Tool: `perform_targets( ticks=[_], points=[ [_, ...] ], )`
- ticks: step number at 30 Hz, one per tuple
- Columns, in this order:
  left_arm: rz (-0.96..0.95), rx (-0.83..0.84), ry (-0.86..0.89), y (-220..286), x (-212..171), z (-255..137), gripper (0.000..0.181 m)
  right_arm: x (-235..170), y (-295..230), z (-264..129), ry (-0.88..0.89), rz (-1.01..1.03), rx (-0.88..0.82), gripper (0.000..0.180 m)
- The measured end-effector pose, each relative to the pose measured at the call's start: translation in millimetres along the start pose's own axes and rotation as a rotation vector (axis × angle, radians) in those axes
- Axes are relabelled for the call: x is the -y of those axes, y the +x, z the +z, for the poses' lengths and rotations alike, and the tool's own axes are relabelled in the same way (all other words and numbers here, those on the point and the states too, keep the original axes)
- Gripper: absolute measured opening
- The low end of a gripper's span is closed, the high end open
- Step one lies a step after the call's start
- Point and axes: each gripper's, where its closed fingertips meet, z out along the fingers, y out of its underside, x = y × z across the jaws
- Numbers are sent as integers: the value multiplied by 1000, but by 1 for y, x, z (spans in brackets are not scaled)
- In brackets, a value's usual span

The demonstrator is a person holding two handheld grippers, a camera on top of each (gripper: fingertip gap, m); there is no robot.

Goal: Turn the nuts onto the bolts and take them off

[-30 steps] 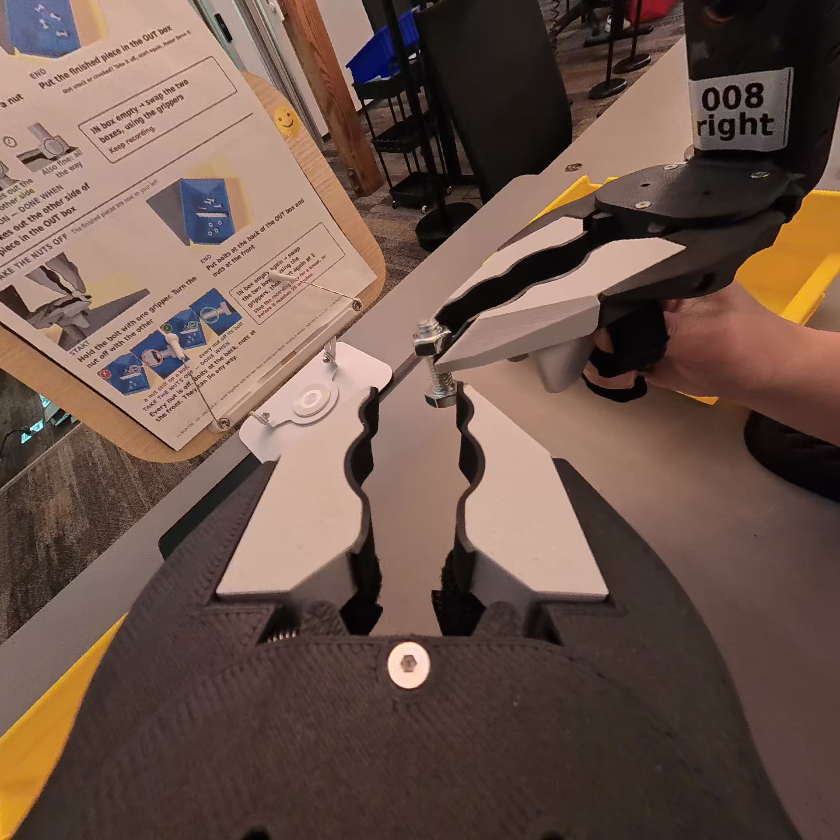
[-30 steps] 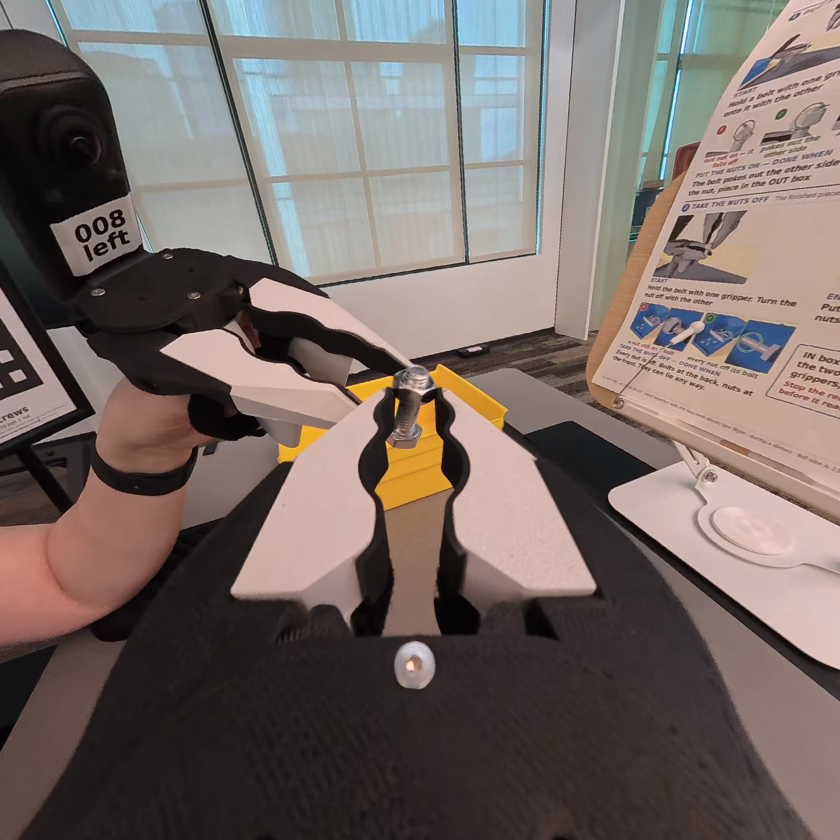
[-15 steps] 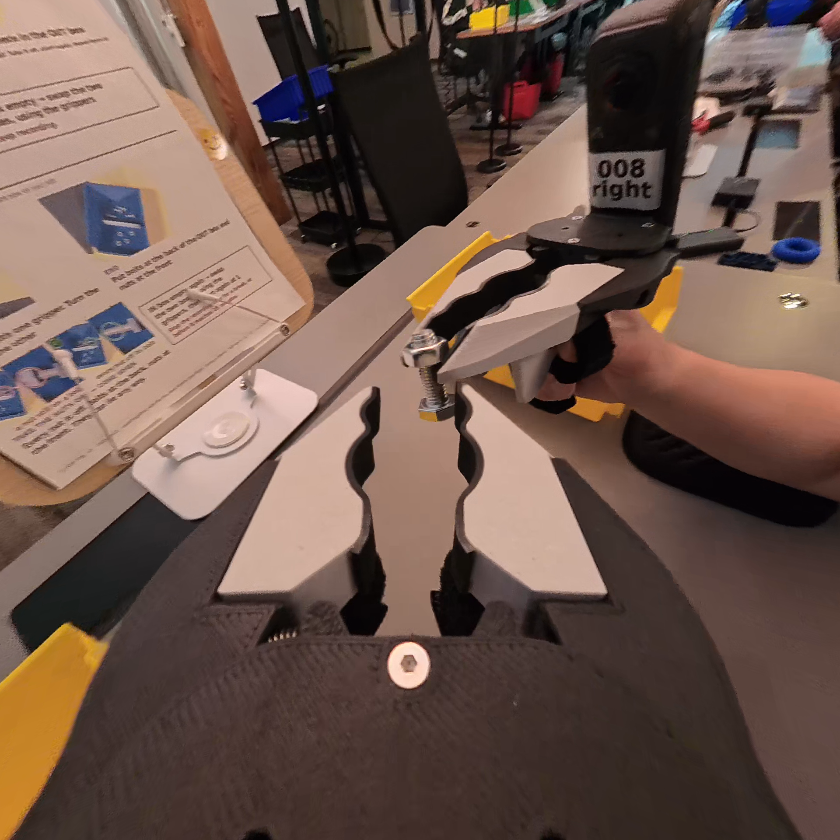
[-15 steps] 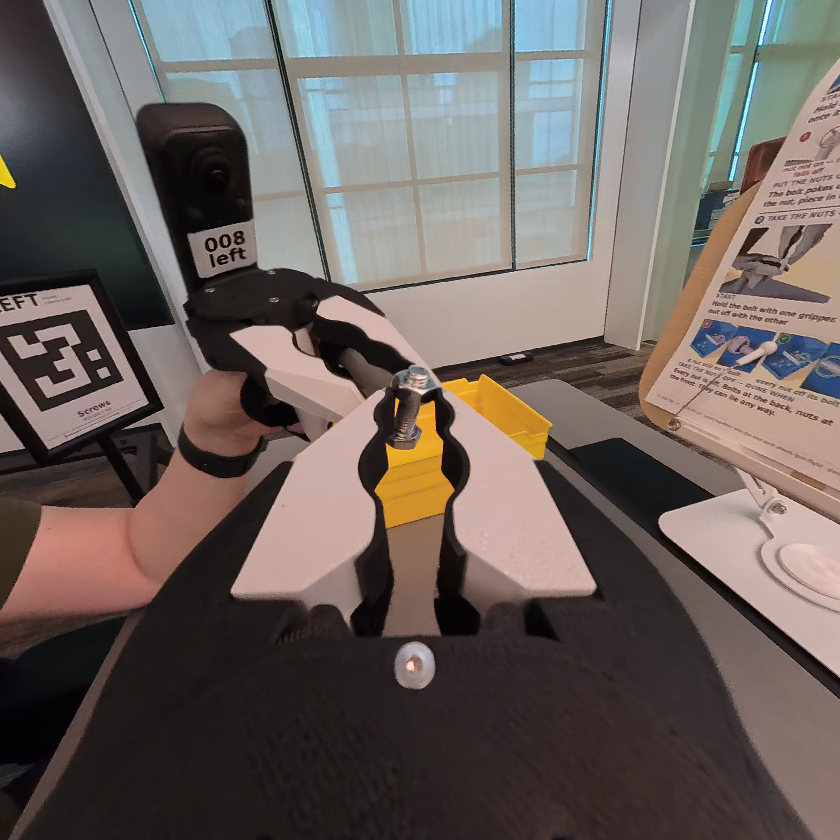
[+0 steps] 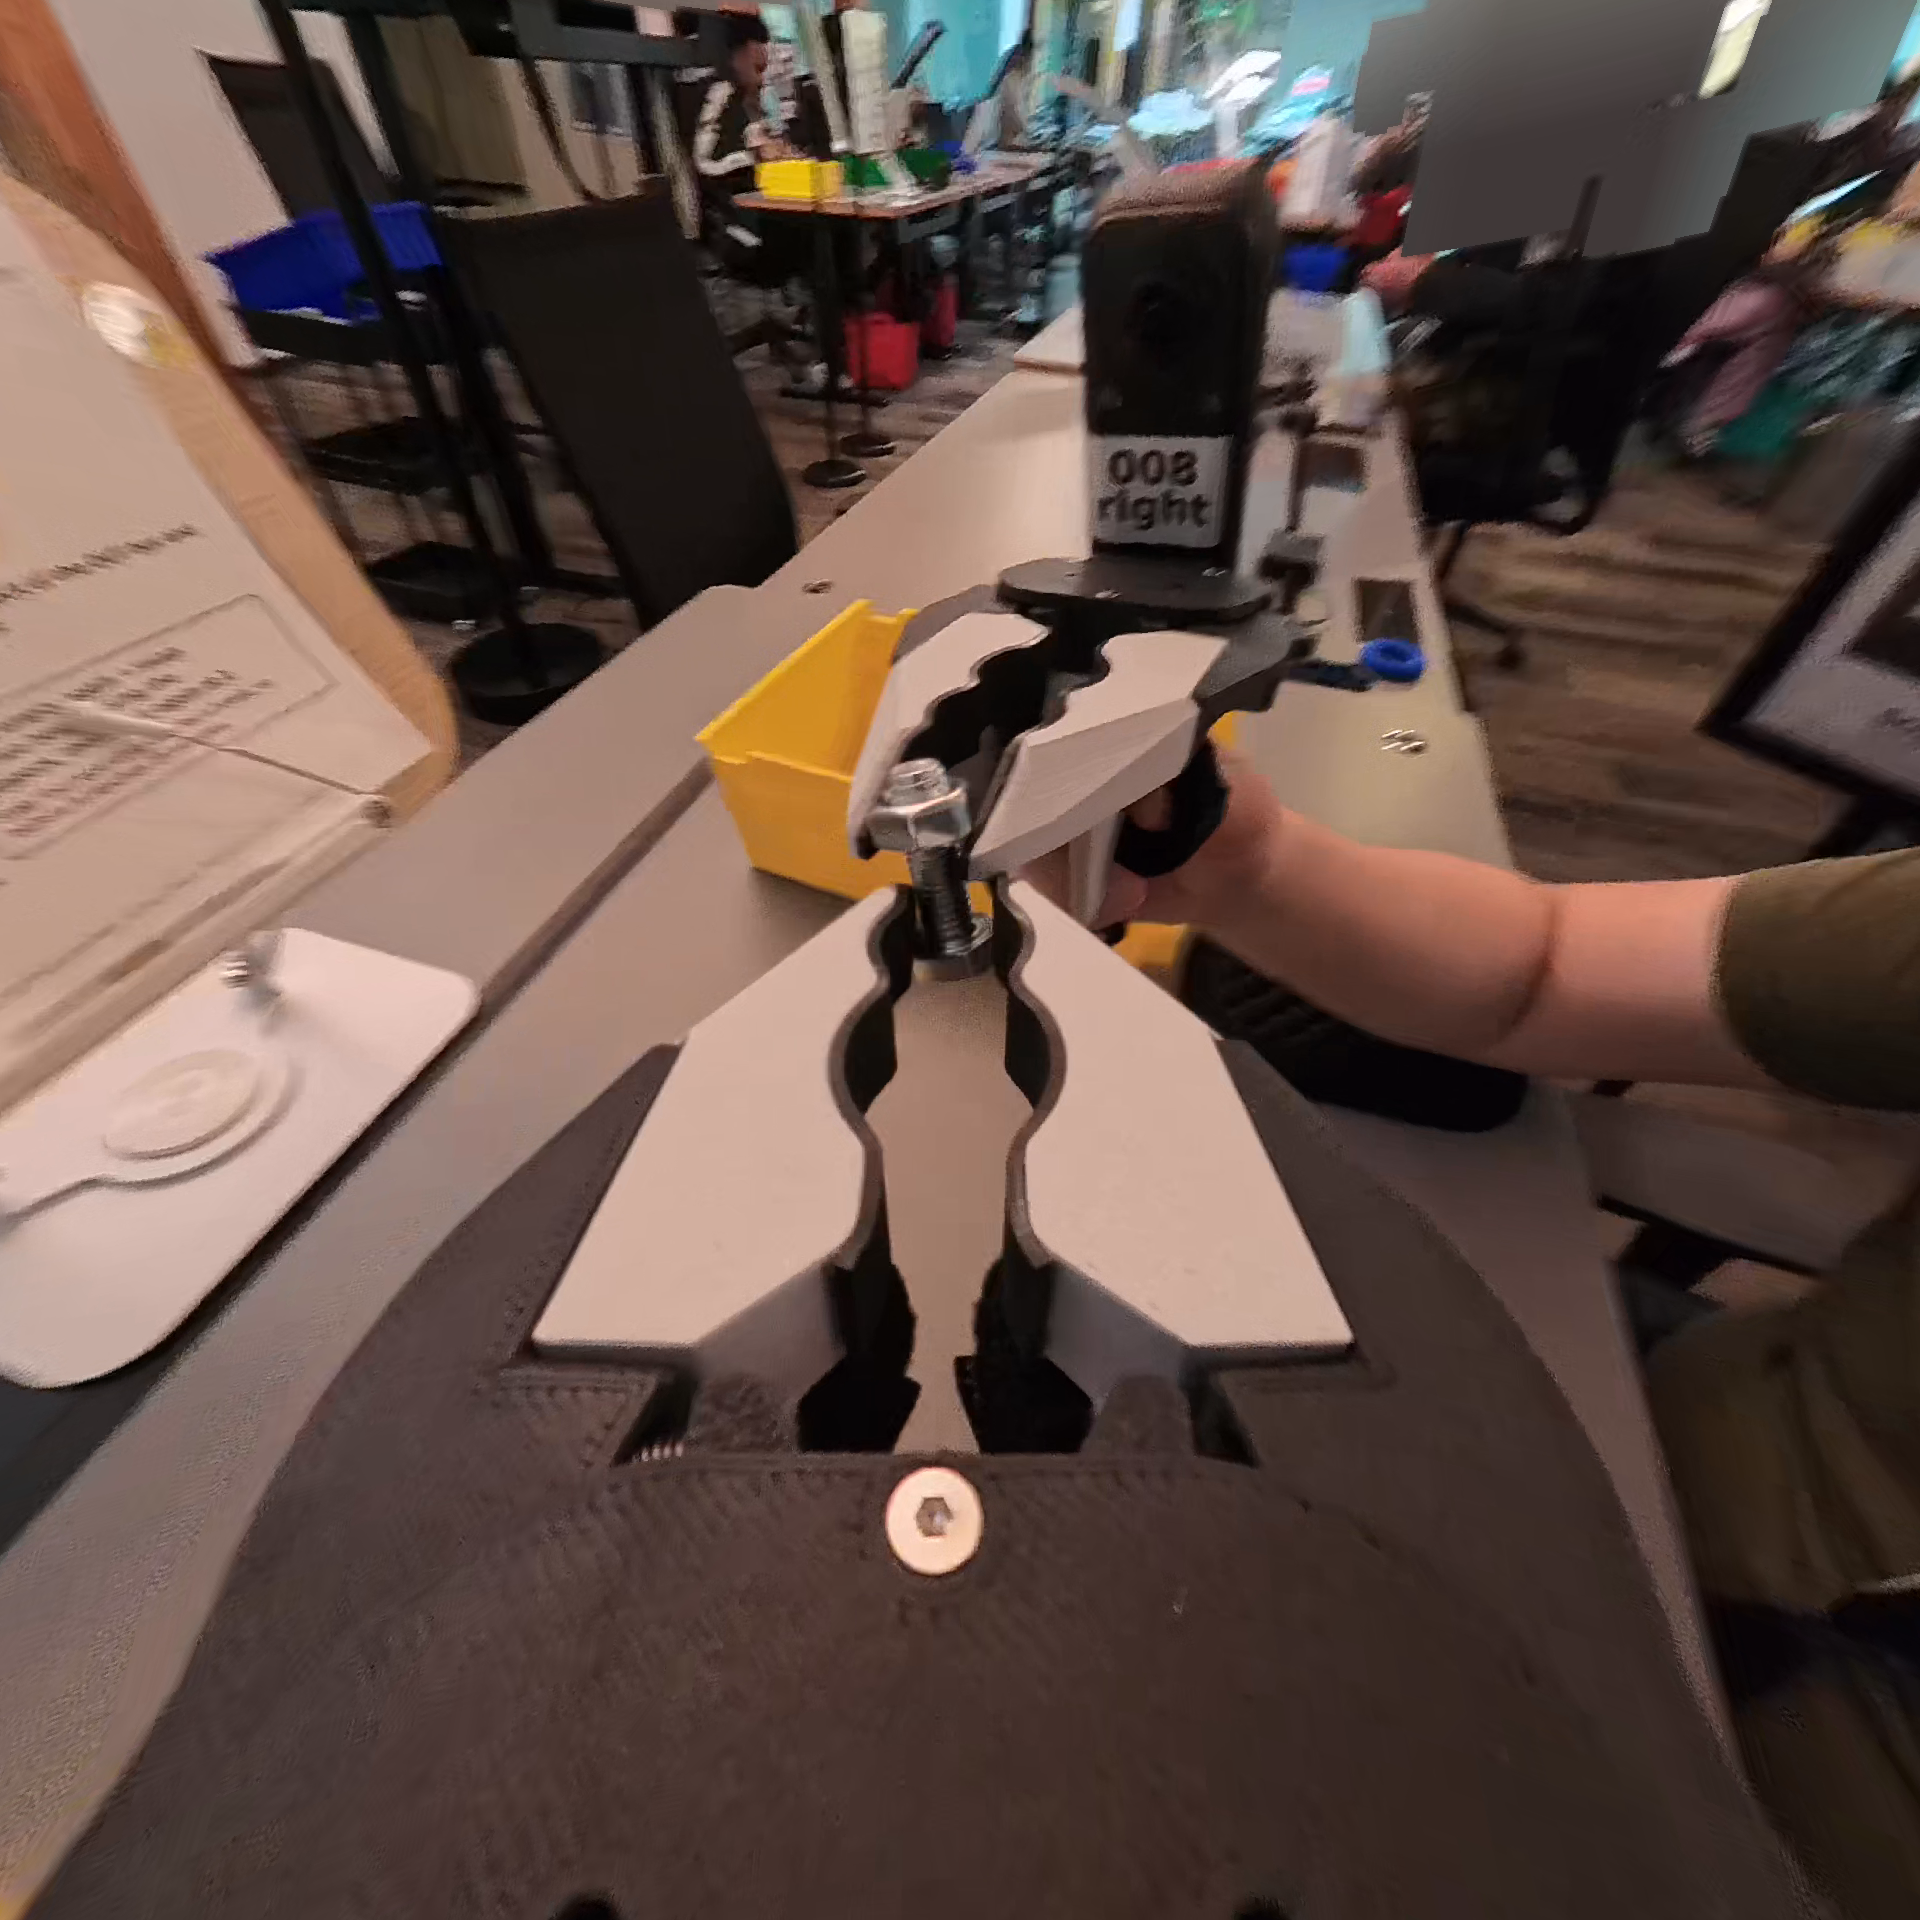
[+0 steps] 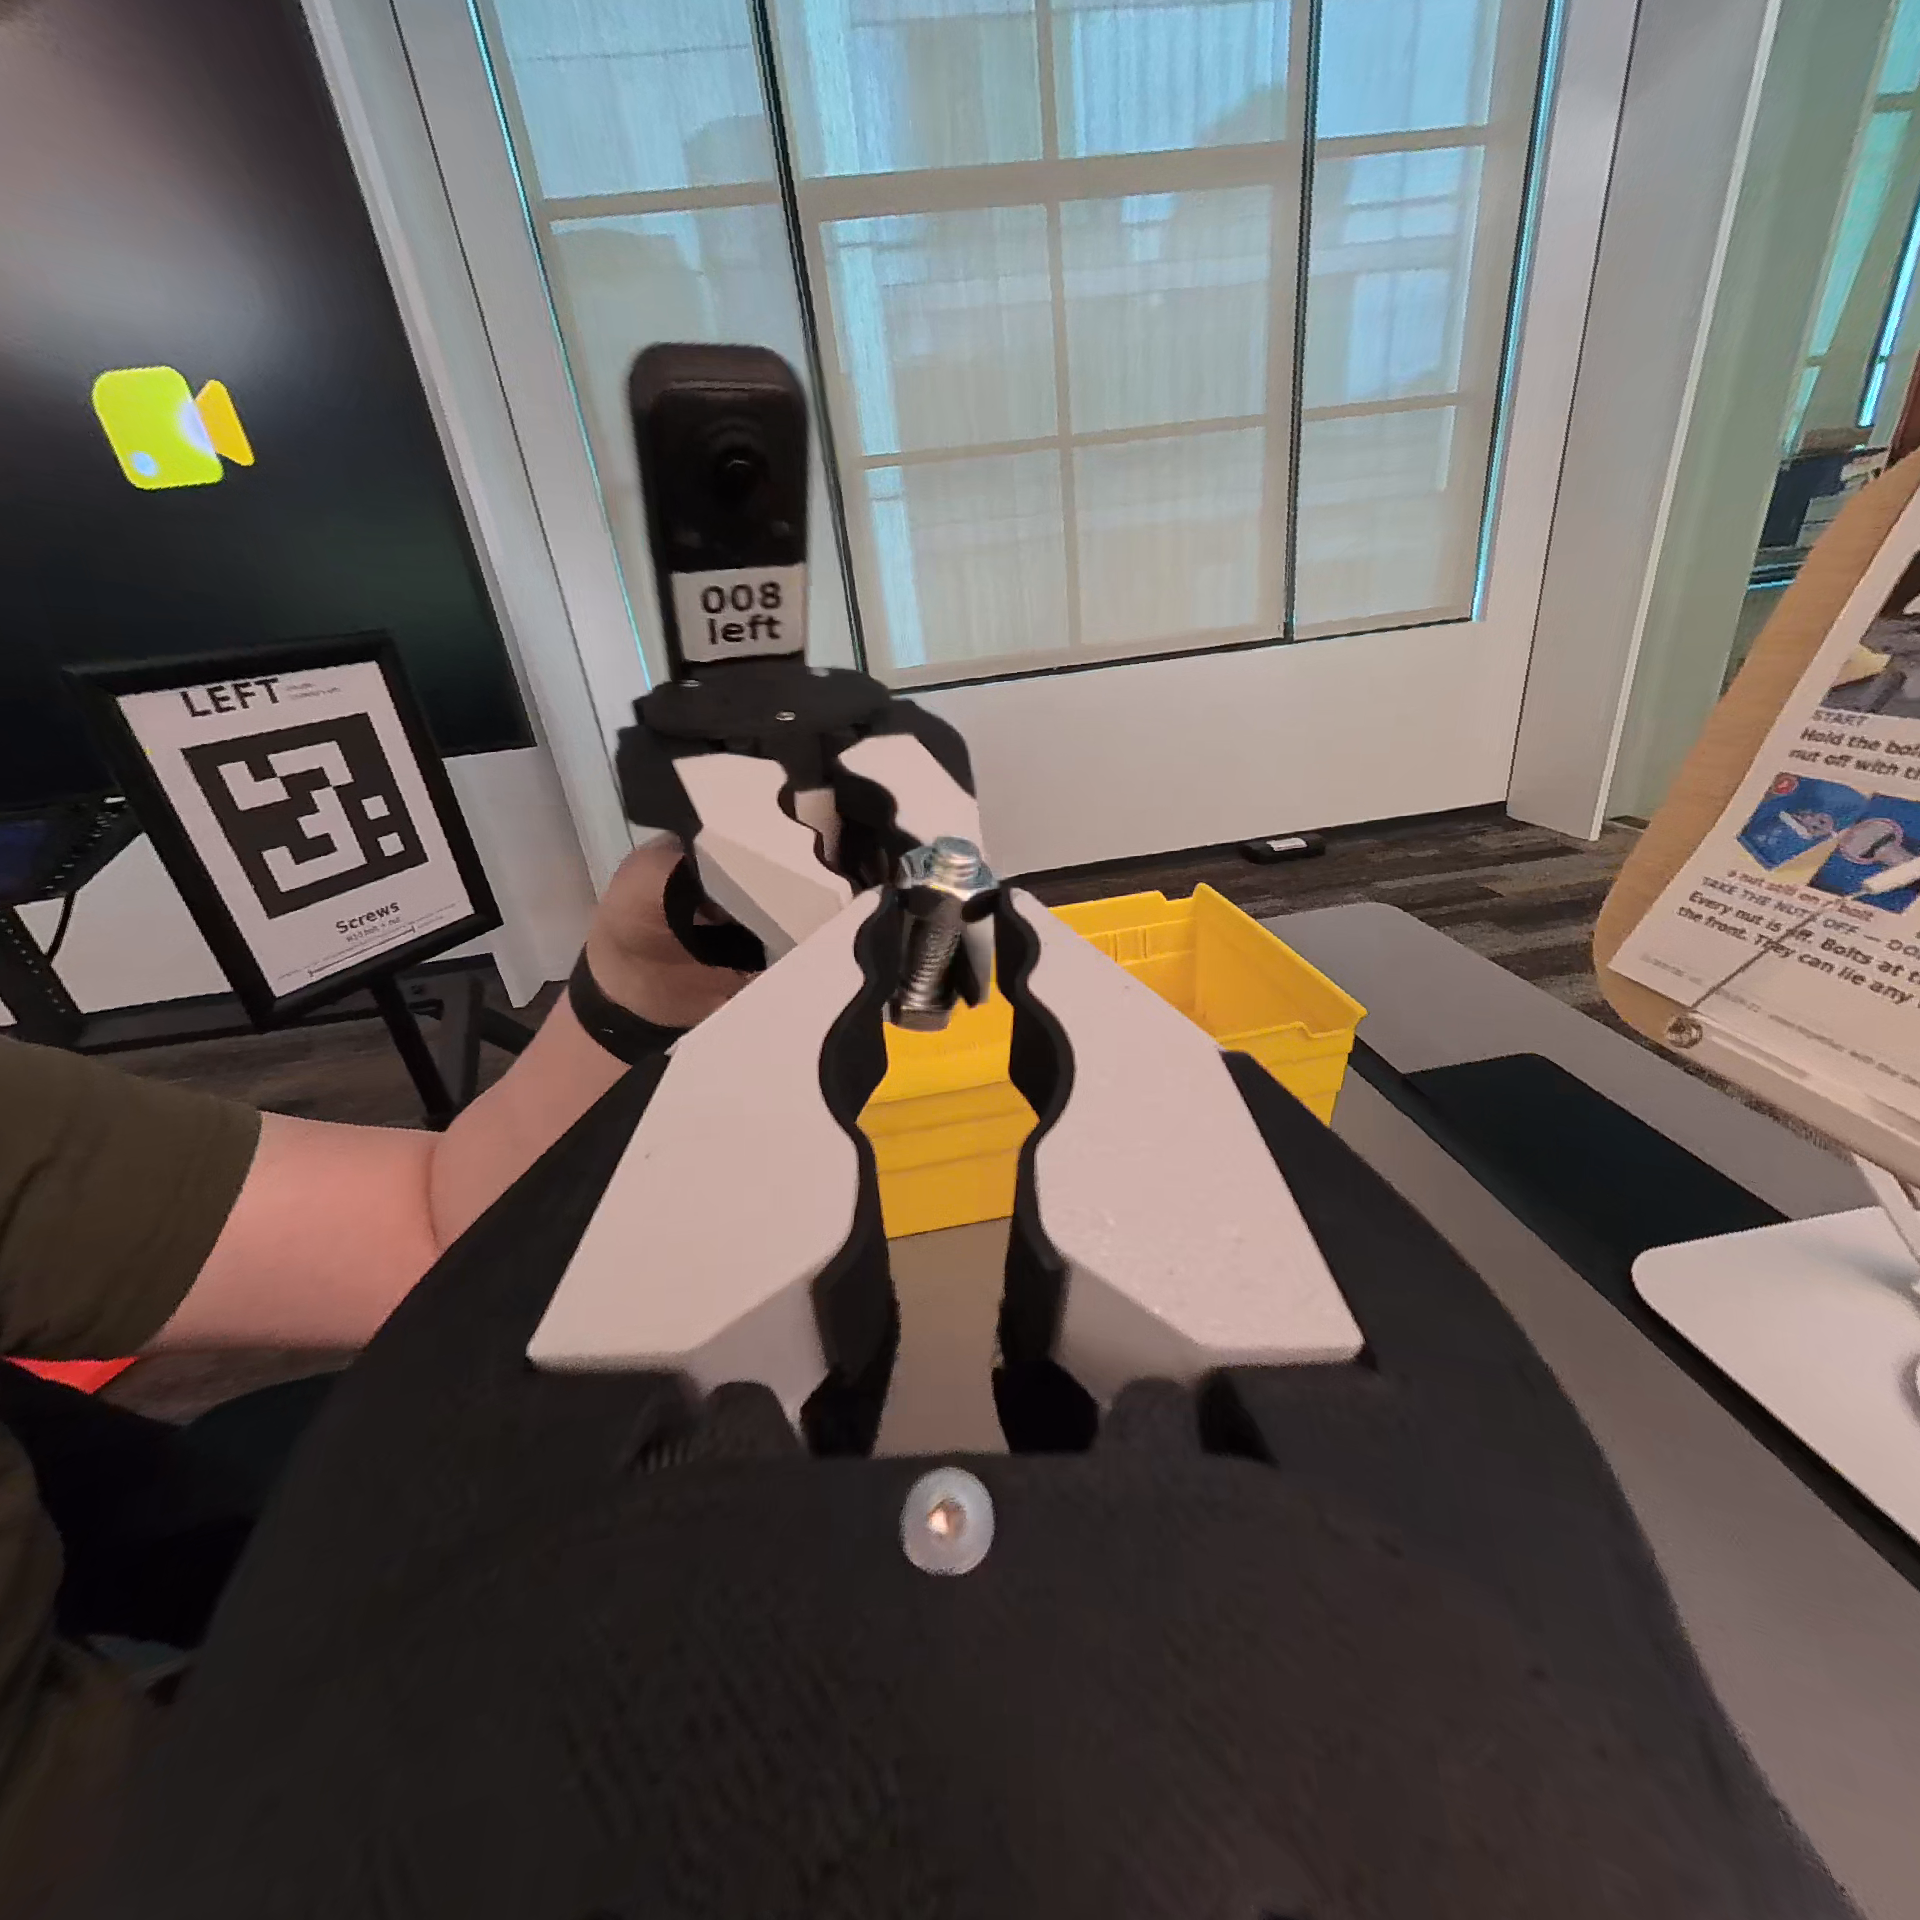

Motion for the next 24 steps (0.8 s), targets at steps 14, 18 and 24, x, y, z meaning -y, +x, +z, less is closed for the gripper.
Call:
perform_targets(
  ticks=[14,18,24],
  points=[
    [-170,-254,99,20,13,-2,12,10,-7,-4,20,83,71,29],
    [-187,-319,108,29,14,-3,12,11,-15,-4,12,123,135,30],
    [-175,-372,141,38,20,-6,8,23,-32,-9,55,191,254,31]
  ],
)
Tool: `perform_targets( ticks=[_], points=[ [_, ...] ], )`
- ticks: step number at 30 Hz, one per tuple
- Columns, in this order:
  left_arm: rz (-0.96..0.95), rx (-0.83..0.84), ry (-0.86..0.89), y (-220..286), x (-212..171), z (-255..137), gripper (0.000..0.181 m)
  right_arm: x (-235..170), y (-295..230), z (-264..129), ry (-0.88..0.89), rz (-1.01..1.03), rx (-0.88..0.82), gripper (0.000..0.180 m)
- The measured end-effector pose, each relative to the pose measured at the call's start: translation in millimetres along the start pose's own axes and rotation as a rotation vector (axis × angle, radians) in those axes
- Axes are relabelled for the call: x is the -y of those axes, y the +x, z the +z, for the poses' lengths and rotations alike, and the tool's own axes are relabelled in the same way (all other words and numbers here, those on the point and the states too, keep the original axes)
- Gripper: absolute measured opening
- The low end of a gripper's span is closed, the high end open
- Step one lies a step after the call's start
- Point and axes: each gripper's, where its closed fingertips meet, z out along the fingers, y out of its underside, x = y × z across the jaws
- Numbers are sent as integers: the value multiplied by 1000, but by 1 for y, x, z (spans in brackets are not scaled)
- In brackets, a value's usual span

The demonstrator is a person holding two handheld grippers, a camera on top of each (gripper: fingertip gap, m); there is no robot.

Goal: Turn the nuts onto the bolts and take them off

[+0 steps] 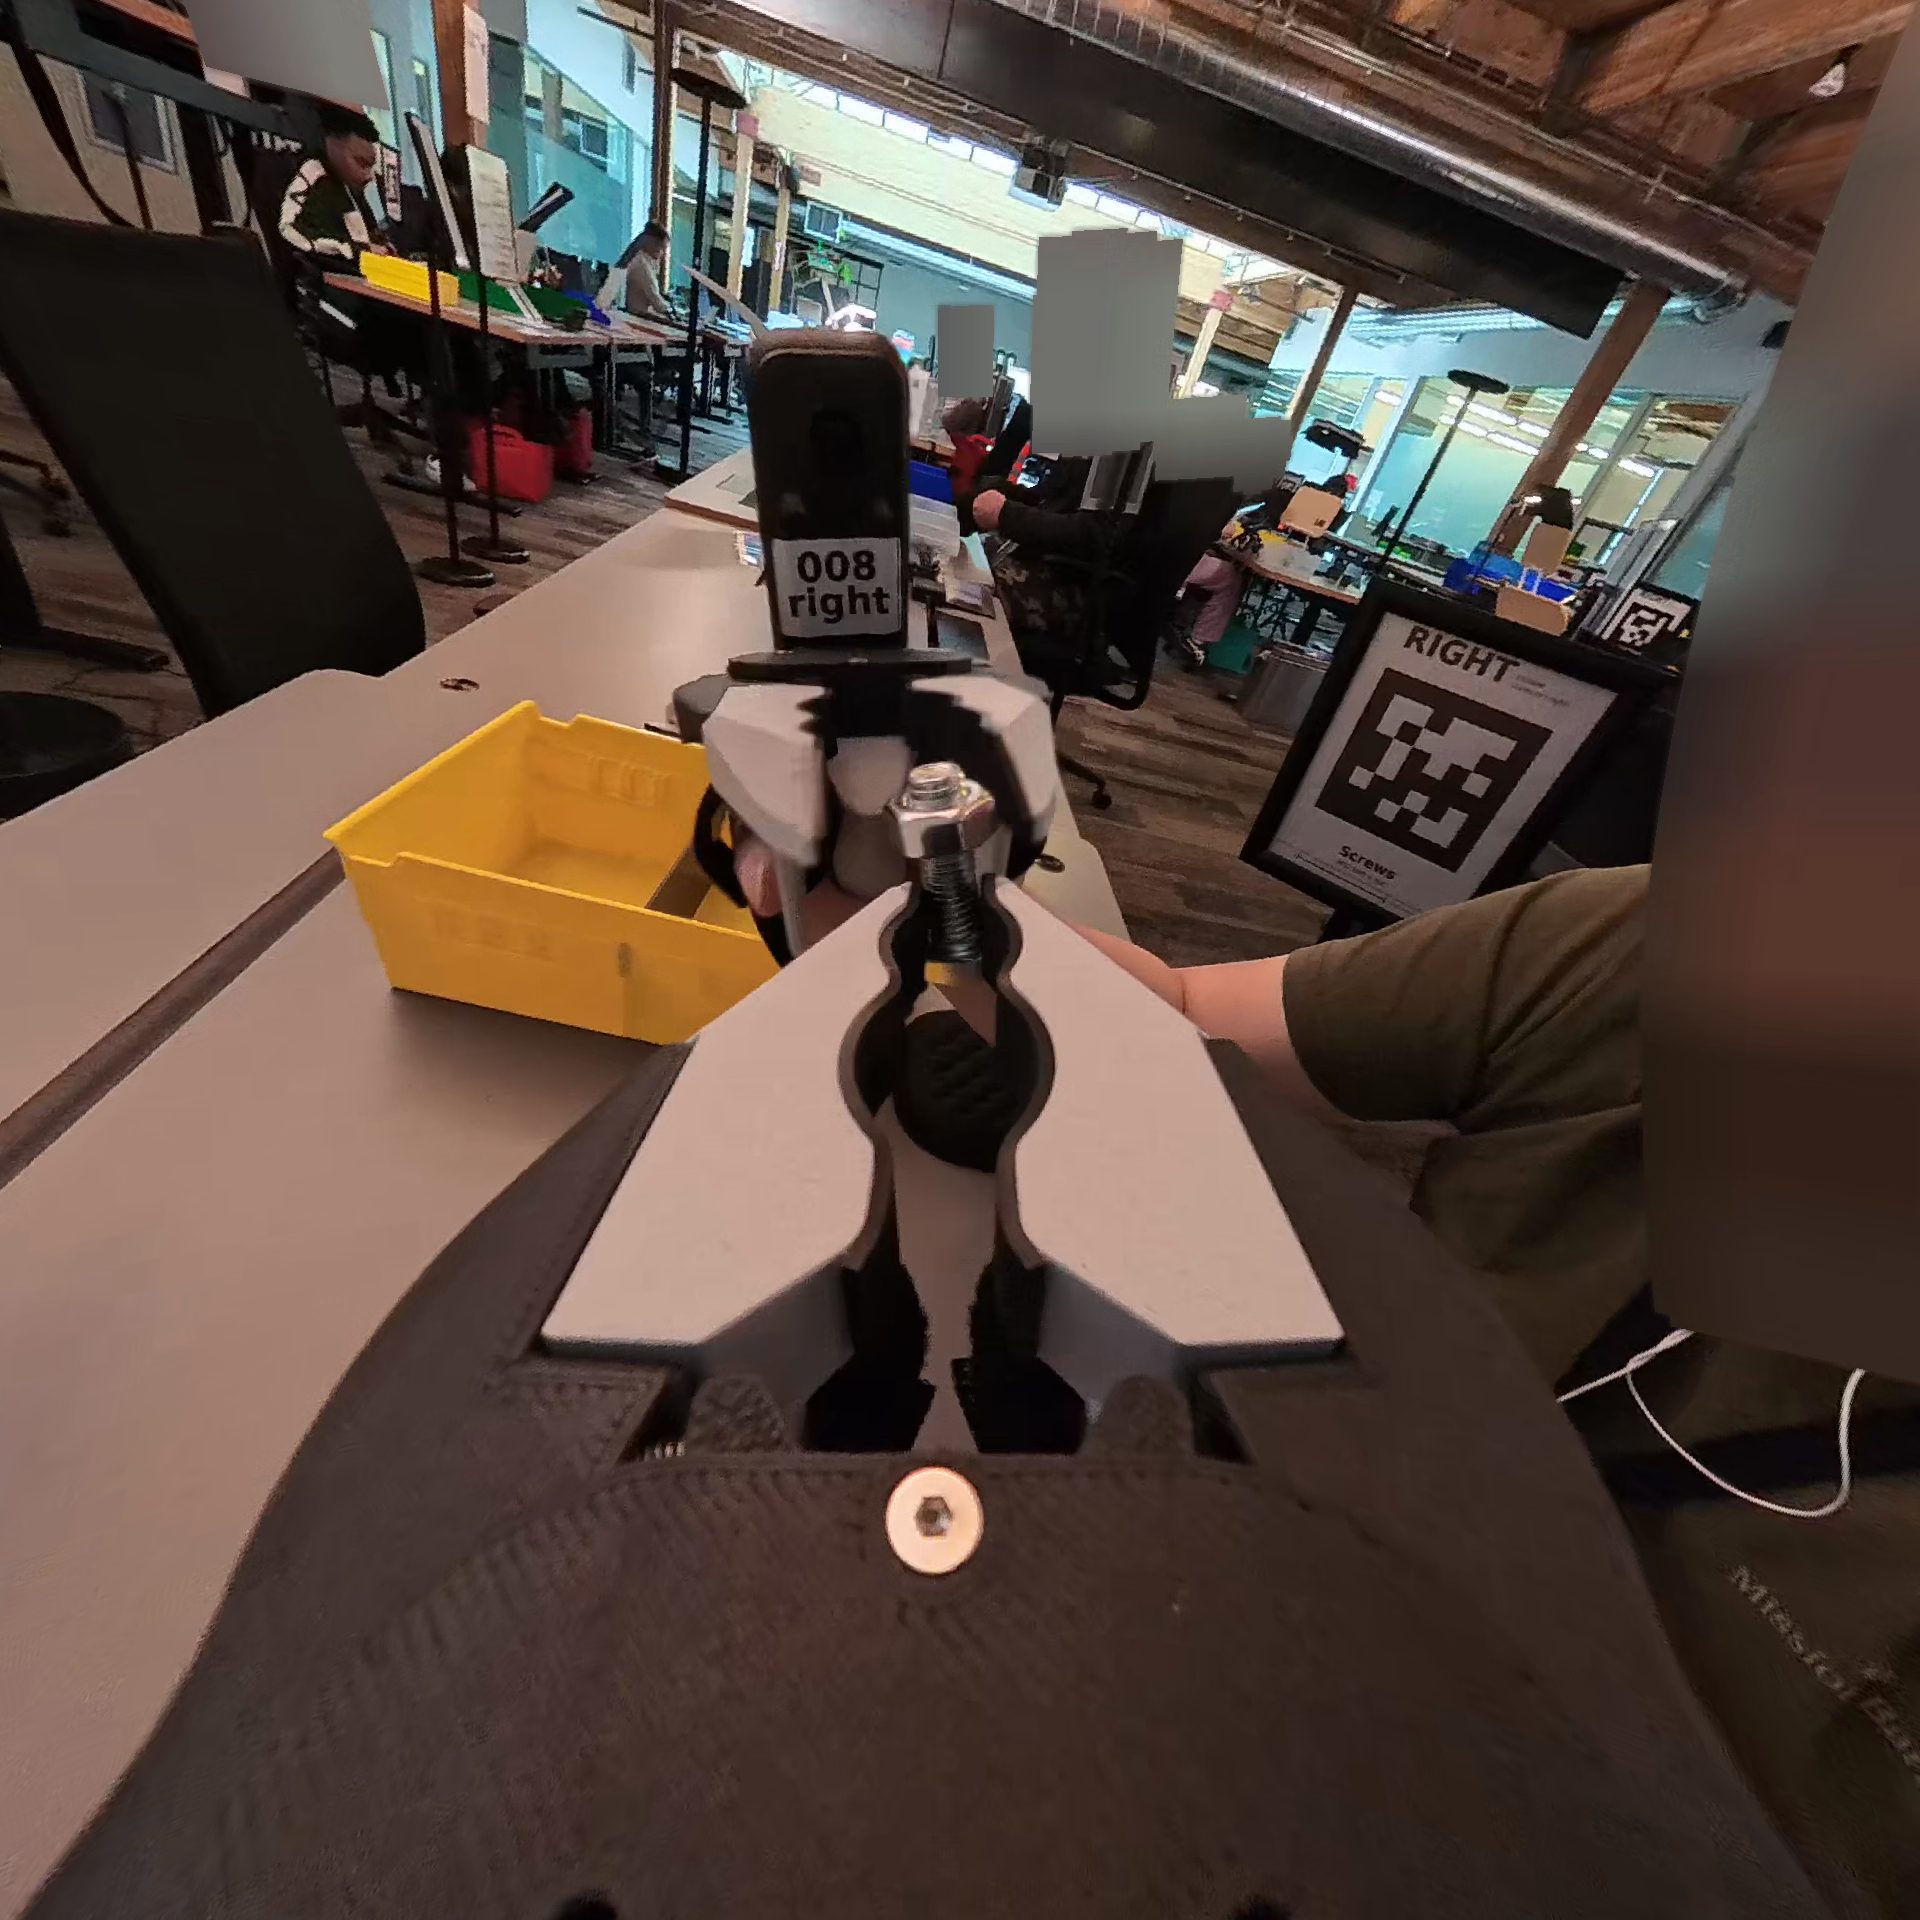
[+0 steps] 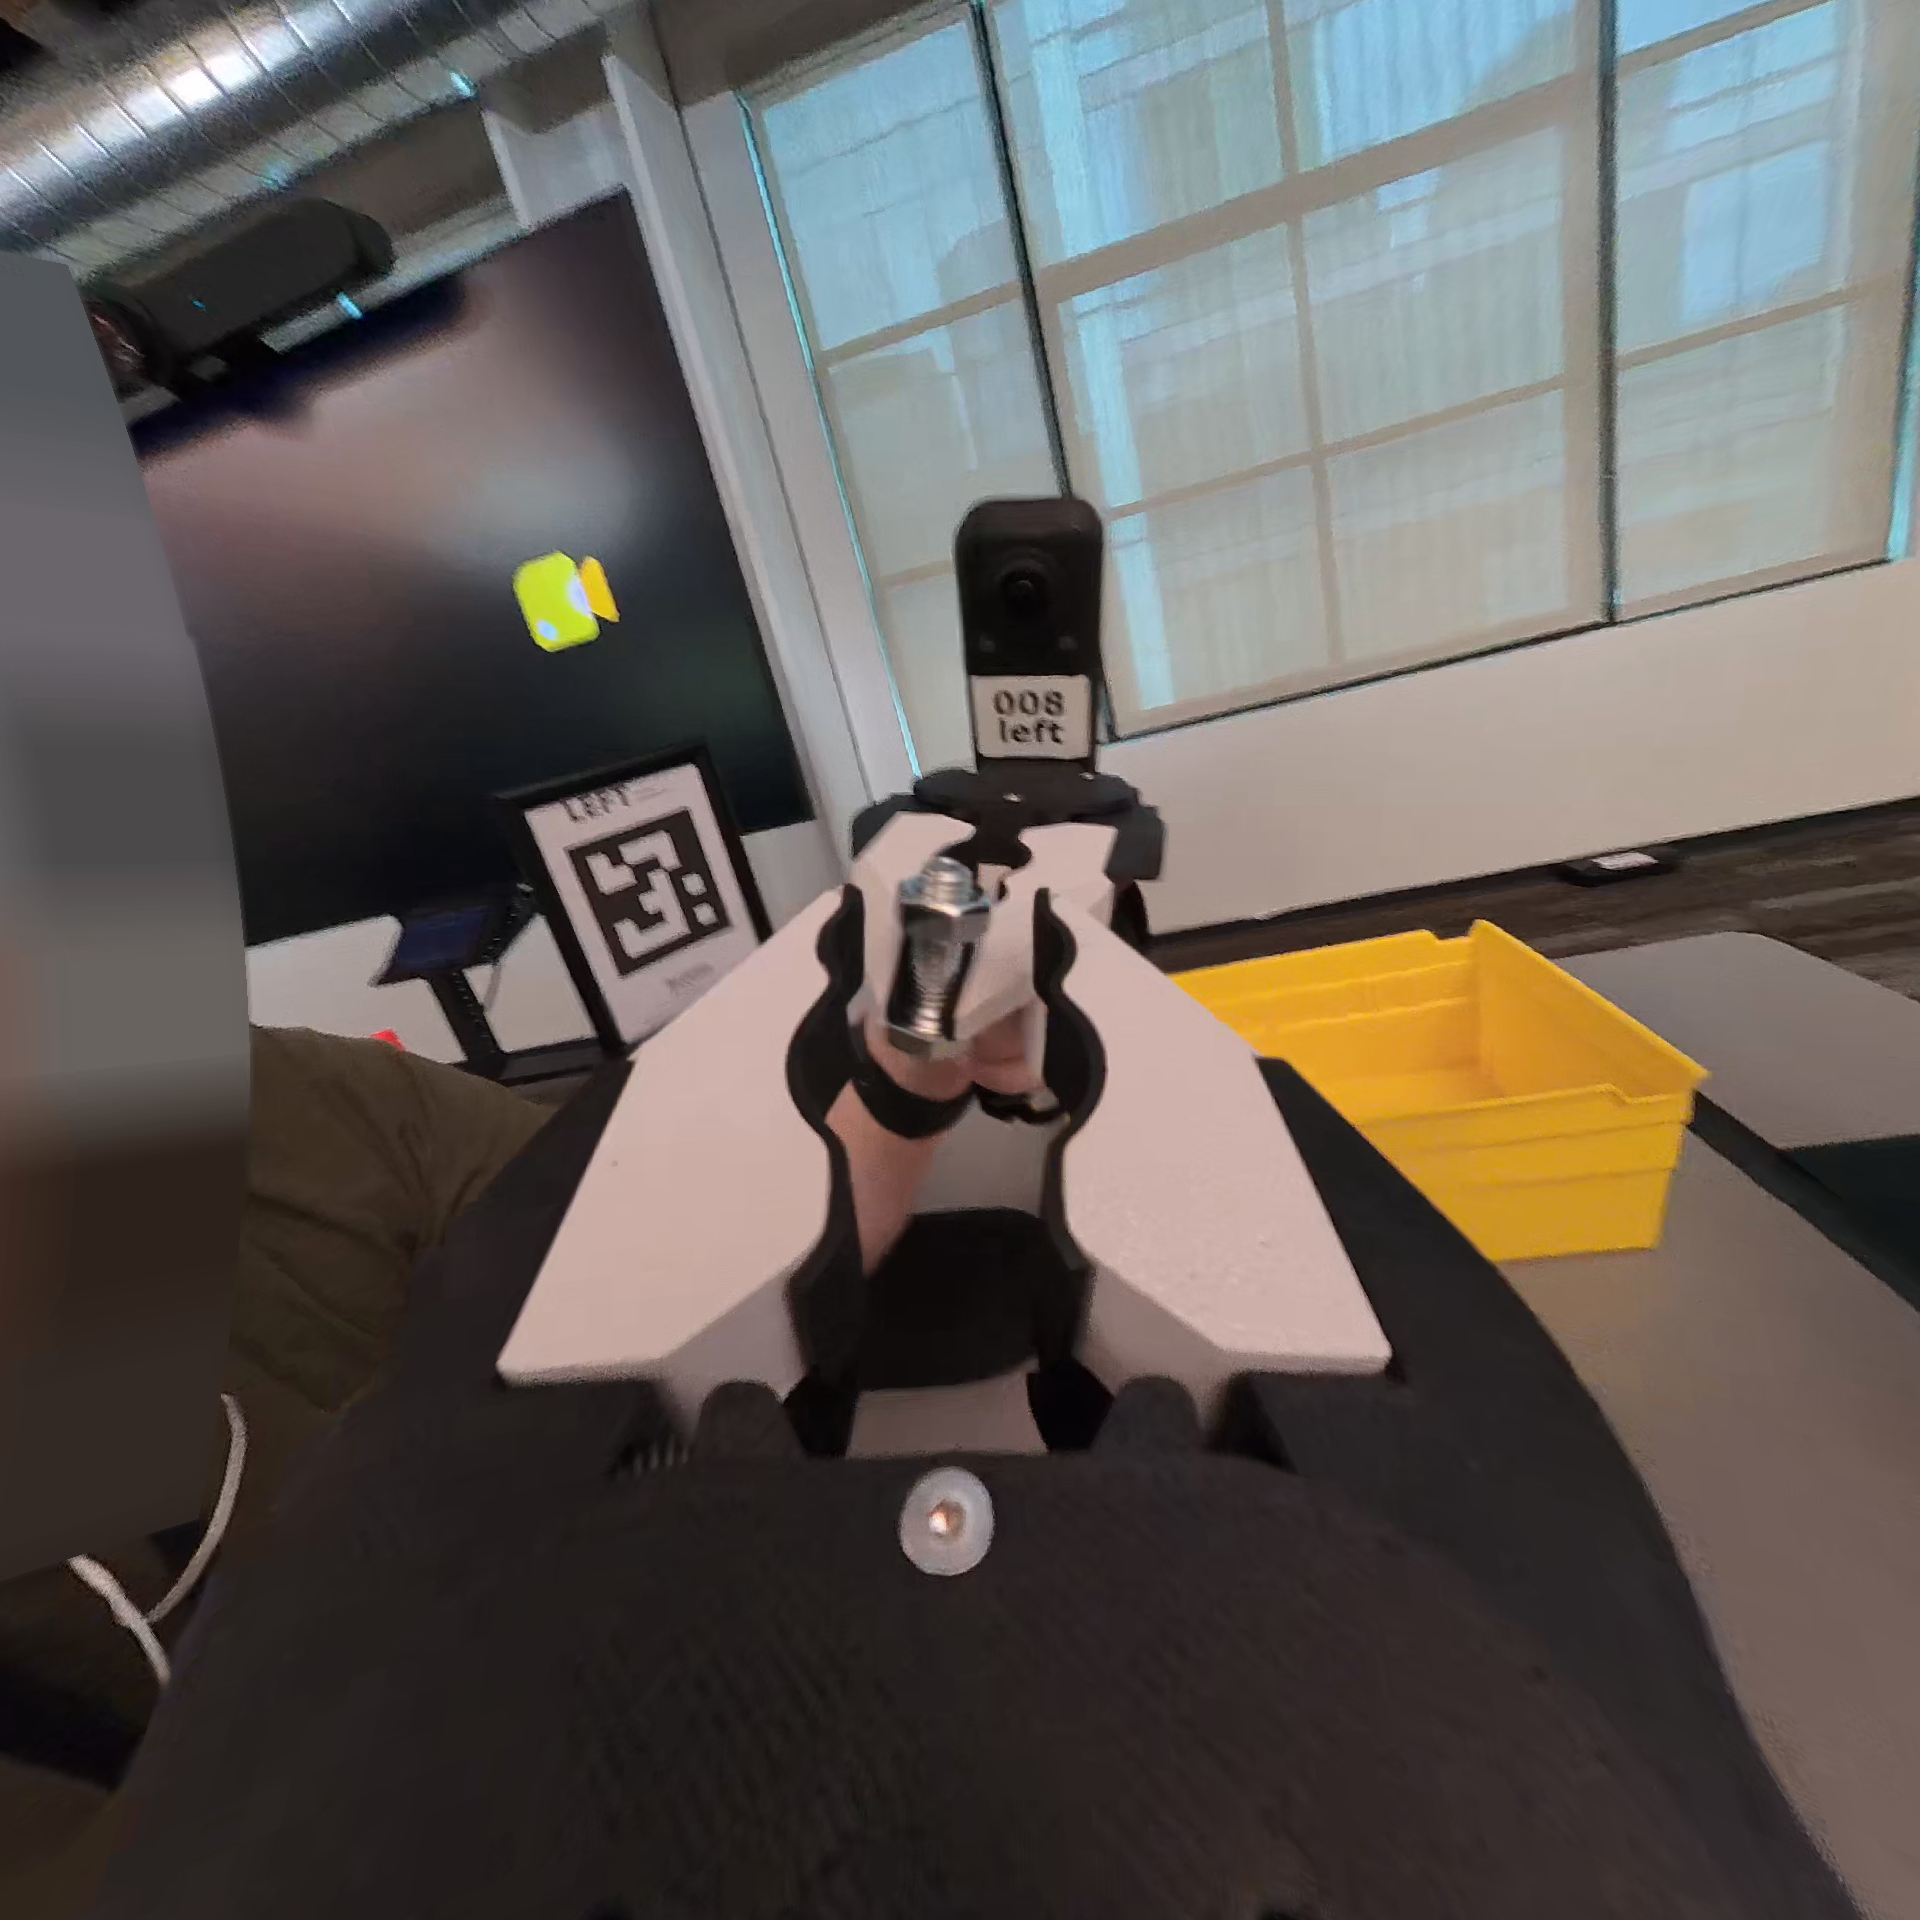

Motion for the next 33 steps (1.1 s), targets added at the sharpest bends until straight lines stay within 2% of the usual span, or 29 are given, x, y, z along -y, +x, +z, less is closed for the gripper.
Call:
perform_targets(
  ticks=[3,13,15,17,23,27,31,33],
  points=[
    [18,40,0,-5,2,-3,8,7,-3,-2,37,43,17,29],
    [91,95,-64,-4,-5,2,8,-5,3,4,-41,-23,-61,24],
    [109,117,-75,-5,-7,2,8,-5,0,5,-46,-38,-51,16],
    [151,112,-76,-3,-8,1,8,-7,-4,6,-55,-46,-29,16],
    [168,41,25,12,7,0,8,-3,-8,2,-30,-62,13,30],
    [190,55,4,14,5,0,8,-3,-8,-1,-17,-18,55,31],
    [177,30,18,19,8,-1,7,-9,-21,7,-54,-78,75,44],
    [178,32,11,19,7,-1,8,-5,-23,9,-32,-94,64,44]
  ],
)
